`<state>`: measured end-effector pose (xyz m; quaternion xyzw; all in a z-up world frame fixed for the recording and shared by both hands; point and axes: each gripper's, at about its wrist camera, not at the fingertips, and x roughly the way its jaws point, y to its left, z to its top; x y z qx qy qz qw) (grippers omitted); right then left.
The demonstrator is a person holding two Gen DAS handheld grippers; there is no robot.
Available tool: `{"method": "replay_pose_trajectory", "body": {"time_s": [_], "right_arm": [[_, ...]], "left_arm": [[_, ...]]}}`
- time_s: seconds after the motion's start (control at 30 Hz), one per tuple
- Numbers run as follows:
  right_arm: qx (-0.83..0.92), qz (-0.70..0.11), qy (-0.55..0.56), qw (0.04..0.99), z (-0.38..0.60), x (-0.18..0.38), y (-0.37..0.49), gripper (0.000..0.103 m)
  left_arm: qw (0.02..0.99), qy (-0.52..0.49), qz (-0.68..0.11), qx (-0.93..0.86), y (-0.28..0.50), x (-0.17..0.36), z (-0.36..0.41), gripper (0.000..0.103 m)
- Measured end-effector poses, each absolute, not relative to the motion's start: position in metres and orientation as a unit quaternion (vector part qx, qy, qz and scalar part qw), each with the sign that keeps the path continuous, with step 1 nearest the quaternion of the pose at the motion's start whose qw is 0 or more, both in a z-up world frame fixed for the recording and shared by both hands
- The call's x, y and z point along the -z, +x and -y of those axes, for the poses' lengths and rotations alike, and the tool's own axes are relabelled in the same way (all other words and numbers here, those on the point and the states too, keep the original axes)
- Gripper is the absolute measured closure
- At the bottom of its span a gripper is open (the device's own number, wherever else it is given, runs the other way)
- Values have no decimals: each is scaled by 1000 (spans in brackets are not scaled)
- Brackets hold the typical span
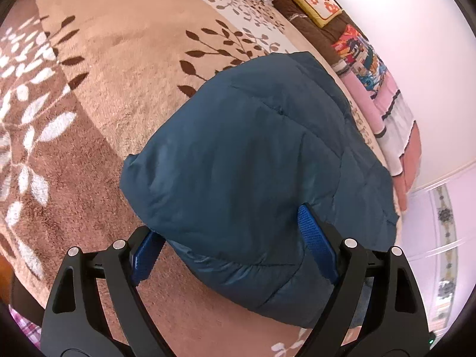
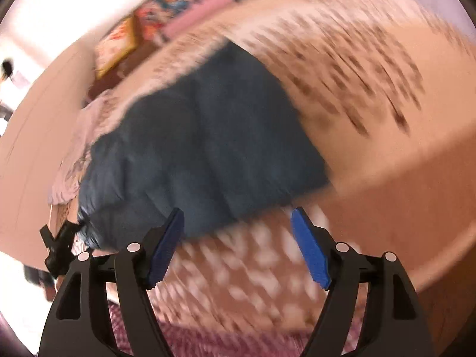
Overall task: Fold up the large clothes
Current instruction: 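Grasp the folded jacket edge with the left tool while the right tool grasps it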
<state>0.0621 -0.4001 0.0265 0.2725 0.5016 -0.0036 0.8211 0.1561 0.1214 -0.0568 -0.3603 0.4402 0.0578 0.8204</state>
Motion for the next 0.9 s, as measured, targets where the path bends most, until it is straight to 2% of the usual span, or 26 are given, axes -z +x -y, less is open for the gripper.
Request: {"method": "replay_pose_trajectory", "body": {"time_s": [0.1,0.3,0.4,0.43,0.47,0.5,0.57,0.63,0.67,0.77,0.9], "right_arm": [[-7,-501,330,800,411,-3,63,30],[0,-503,374,779,412,26,101,30],[12,-493,388,779,412,31,116,30],[19,-491,388,780,413,31,121,30],[23,-490,385,782,413,30,124,35],[29,-491,378,785,411,31,127,40],[30,-486,368,792,410,31,127,58],[28,-477,352,804,408,25,122,69],[26,-473,345,810,409,24,120,75],[22,-464,323,825,403,13,114,84],[15,-456,292,841,394,-3,103,88]], "left_arm": [[828,-335,-444,-68,158,53,-117,18],[833,-306,-455,-73,162,49,-117,19],[833,-297,-461,-76,167,47,-116,26],[834,-294,-461,-76,167,46,-116,34],[836,-291,-460,-74,167,44,-115,44],[837,-288,-459,-72,167,43,-114,50],[845,-277,-452,-67,166,37,-113,73],[851,-273,-444,-58,164,29,-115,82],[853,-274,-441,-55,163,27,-116,84],[856,-274,-436,-48,158,18,-116,87],[865,-255,-430,-34,144,3,-115,89]]}}
